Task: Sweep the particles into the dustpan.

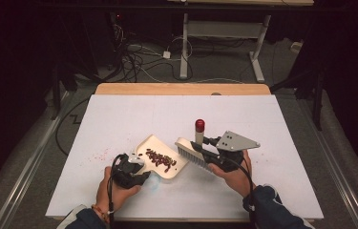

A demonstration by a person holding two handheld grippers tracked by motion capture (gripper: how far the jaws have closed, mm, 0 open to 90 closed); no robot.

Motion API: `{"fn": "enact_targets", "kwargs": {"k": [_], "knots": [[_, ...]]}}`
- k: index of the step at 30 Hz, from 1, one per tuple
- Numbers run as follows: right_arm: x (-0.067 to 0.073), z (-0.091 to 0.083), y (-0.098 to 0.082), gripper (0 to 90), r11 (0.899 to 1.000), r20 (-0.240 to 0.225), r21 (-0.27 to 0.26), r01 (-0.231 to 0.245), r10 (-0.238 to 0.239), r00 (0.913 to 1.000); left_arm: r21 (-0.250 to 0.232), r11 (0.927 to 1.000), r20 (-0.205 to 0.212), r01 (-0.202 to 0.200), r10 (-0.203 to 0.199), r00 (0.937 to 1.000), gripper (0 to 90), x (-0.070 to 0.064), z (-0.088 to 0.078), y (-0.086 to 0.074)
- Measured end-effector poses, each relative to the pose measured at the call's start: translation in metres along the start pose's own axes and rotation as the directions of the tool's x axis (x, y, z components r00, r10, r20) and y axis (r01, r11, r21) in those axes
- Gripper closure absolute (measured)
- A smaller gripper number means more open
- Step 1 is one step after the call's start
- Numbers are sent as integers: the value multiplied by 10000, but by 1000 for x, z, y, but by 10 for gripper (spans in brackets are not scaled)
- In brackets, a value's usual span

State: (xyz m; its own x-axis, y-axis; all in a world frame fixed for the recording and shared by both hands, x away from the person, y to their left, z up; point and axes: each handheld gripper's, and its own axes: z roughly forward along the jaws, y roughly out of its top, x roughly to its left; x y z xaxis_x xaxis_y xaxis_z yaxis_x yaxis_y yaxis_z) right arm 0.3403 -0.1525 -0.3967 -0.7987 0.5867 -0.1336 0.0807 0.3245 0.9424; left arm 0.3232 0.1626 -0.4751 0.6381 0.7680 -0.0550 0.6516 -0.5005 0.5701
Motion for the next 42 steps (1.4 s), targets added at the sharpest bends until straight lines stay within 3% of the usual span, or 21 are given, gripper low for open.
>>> {"fn": "enact_targets", "kwargs": {"k": [4, 11, 20, 25, 32, 38, 42], "knots": [[-10, -10, 0, 708, 9999, 249, -93, -138, 140, 9996, -459, 9989, -119, 107, -112, 9999, 642, 3, -4, -2], [-24, -24, -2, 708, 9994, 634, -131, -310, 317, 9975, -814, 9963, -155, 275, -289, 9995, 642, 10, -8, -6], [-27, -27, -3, 708, 9997, 776, 28, -241, 239, 9967, -745, 9964, -568, 393, -436, 9974, 643, 20, -15, -12], [-30, -35, -2, 708, 9995, 752, 59, -316, 310, 9967, -841, 9939, -728, 709, -771, 9944, 643, 29, -20, -17], [-41, -64, 2, 708, 9970, 537, 100, -761, 755, 9957, -937, 9880, -956, 1225, -1314, 9867, 642, 41, -26, -24], [-48, -92, 5, 707, 9938, 243, 190, -1095, 1091, 9937, -807, 9870, -1017, 1393, -1472, 9839, 642, 46, -23, -26], [-49, -106, 6, 707, 9941, 22, 413, -1007, 1007, 9949, -804, 9861, -1148, 1452, -1539, 9814, 642, 47, -23, -26]]}}
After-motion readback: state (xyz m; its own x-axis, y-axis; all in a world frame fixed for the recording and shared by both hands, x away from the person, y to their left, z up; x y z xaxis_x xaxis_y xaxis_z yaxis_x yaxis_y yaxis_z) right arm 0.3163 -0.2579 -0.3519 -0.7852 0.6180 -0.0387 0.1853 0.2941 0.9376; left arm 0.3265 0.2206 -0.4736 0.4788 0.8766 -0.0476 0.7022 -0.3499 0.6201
